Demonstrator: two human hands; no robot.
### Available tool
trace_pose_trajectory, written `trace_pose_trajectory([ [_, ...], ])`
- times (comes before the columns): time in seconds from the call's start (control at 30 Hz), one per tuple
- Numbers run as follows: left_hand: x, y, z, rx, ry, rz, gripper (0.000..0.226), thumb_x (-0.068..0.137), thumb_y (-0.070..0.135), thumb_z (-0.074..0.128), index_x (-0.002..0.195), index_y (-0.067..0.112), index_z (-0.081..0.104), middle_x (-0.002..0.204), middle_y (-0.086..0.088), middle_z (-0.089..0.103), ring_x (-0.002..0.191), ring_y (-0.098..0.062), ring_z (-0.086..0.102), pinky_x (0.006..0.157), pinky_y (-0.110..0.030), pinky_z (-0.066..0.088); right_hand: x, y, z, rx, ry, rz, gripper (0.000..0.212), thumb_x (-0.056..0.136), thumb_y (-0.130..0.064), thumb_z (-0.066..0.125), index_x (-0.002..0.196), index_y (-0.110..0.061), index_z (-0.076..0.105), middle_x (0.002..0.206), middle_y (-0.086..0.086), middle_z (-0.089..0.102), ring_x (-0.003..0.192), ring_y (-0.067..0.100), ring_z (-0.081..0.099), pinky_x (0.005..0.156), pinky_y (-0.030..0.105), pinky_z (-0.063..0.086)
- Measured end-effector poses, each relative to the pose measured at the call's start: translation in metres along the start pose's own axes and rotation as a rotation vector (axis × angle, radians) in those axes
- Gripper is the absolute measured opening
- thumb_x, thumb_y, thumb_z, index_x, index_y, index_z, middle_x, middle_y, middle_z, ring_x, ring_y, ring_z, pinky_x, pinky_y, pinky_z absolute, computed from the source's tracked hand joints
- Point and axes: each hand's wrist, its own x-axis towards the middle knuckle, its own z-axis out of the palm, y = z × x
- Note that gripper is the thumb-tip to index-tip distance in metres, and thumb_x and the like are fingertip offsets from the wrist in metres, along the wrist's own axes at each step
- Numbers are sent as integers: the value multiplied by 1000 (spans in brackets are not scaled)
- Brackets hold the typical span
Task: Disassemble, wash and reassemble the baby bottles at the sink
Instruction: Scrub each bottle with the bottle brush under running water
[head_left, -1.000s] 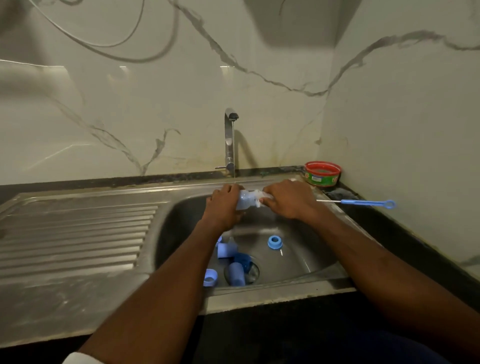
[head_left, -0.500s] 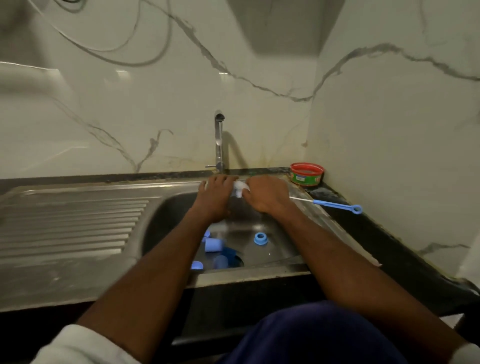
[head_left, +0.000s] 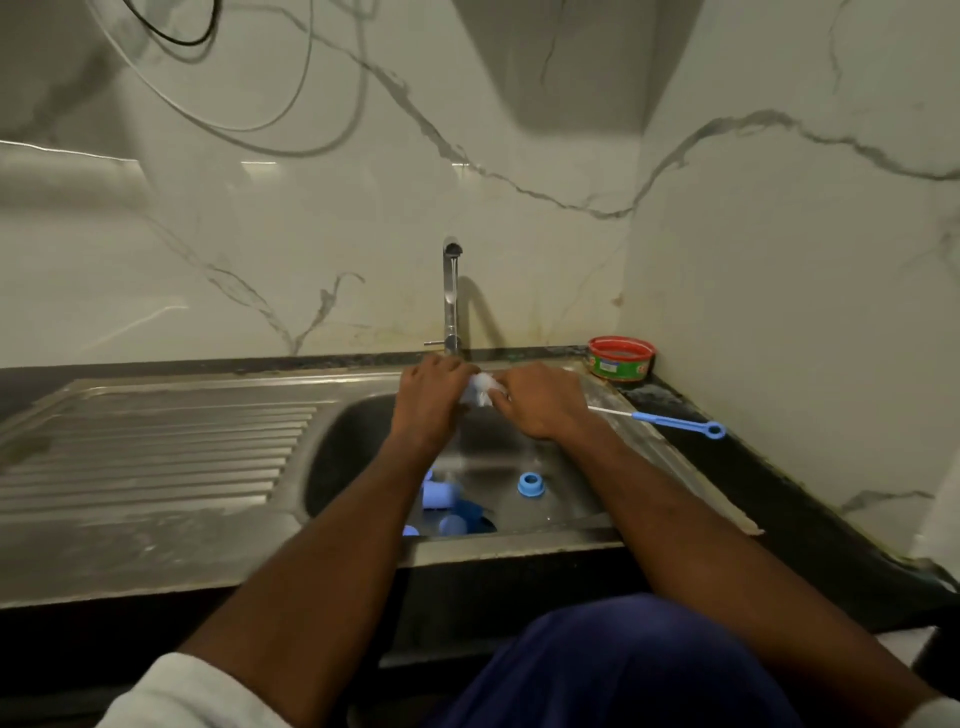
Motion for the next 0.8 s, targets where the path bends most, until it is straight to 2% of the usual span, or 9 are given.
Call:
trace_pose_trajectory([
  [0.07,0,5,-1,24,16,35,52,85,31,77,133,29,57,135,2,59,125,-21,50,101,-39,39,-1,-1,2,-13,6,2,38,100,-51,44,128,-33,63,119,5,70,104,28,66,88,43,51],
  [0.2,-2,-11,3,-53,56,-185,53,85,33,78,134,29,57,134,2,62,125,-23,53,106,-46,39,2,11,-2,-14,29,17,40,97,-54,47,126,-34,65,113,3,72,100,27,67,83,40,53],
  [0.23,-1,-9,4,-59,35,-161,53,85,33,78,133,29,58,133,1,63,124,-23,54,106,-45,40,3,9,0,-24,26,18,40,97,-54,47,124,-32,66,113,3,72,99,27,67,83,41,53],
  [0.33,3,-1,7,-100,1,60,52,81,27,81,130,24,62,129,-3,65,120,-24,55,100,-39,43,4,-2,7,-47,17,17,39,100,-52,44,125,-30,65,118,5,70,104,27,66,87,42,51],
  [0.5,-1,-10,8,-190,95,-56,51,82,27,82,128,15,63,124,-9,67,114,-28,58,98,-43,47,7,13,3,-58,76,30,41,98,-55,45,122,-31,67,107,3,73,95,25,67,79,39,53],
  [0.63,4,5,4,-58,62,81,52,84,24,80,131,16,61,130,-7,63,118,-25,54,96,-39,47,6,3,7,-41,59,26,39,100,-53,44,121,-29,67,110,4,71,98,25,66,83,39,50],
  [0.73,3,-4,-1,-103,138,-120,51,86,29,78,131,16,59,129,-6,63,115,-24,55,96,-38,49,7,13,-1,-19,120,44,40,101,-56,43,124,-31,65,107,3,72,95,24,66,76,35,46],
  [0.8,1,-4,1,-121,147,-132,50,86,29,78,131,16,59,128,-6,63,115,-24,55,97,-38,48,5,11,-1,-44,127,53,40,100,-56,43,122,-31,66,108,3,72,96,25,66,79,37,48],
])
